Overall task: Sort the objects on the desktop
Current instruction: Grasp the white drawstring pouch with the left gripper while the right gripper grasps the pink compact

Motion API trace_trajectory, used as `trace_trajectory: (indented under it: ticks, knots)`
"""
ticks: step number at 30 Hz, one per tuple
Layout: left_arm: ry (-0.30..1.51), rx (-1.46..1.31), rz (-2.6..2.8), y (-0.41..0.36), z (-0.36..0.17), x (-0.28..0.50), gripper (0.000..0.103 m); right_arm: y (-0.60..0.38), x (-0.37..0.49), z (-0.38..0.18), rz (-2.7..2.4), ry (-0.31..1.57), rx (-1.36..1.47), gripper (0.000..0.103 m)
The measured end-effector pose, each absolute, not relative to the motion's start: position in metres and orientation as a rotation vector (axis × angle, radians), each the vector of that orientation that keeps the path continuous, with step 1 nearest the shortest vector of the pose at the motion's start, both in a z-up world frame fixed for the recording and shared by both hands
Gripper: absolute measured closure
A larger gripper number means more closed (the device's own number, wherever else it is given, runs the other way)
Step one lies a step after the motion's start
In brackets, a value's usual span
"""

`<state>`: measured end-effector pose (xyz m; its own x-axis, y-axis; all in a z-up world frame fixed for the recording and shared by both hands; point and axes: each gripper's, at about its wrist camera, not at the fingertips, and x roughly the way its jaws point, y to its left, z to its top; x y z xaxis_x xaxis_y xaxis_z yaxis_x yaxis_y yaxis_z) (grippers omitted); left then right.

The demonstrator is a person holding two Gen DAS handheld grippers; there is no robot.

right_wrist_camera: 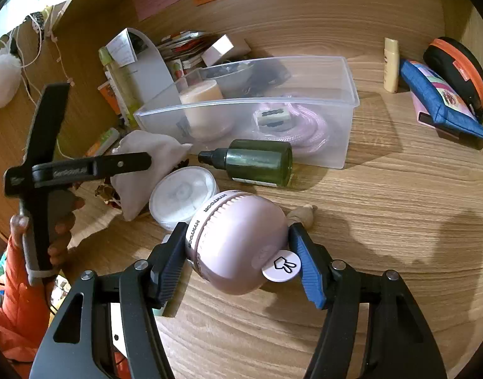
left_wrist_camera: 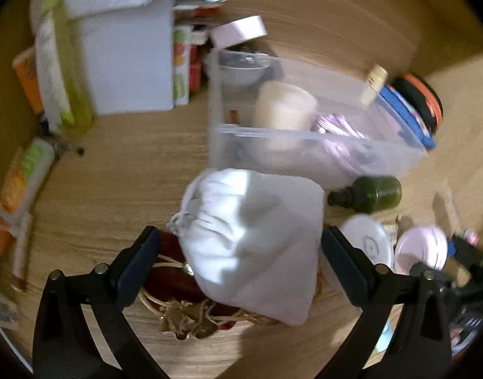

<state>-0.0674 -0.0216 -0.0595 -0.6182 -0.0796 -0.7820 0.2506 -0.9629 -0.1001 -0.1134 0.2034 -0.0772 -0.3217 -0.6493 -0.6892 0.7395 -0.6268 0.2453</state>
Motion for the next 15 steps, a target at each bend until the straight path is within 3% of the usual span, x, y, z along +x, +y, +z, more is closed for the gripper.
trace_trajectory:
  ticks: [4,7,9,15]
  knots:
    - [0.064,1.338,-2.632,0.000,-0.072,-0.076,0.000,0.203,-0.113,-0.077,-2.021,0.142,0.989,0.042]
    - [-0.005,1.347,-2.603,0.002,-0.082,-0.079,0.003,0.203,-0.112,-0.077,-2.019,0.145,0.986,0.042]
    - [0.027,1.329,-2.620,-0.003,-0.078,-0.077,0.029,0.204,-0.112,-0.077,-2.023,0.150,0.986,0.043]
    - [0.212,1.277,-2.698,-0.019,-0.068,-0.065,0.052,0.208,-0.115,-0.075,-2.037,0.127,0.986,0.042]
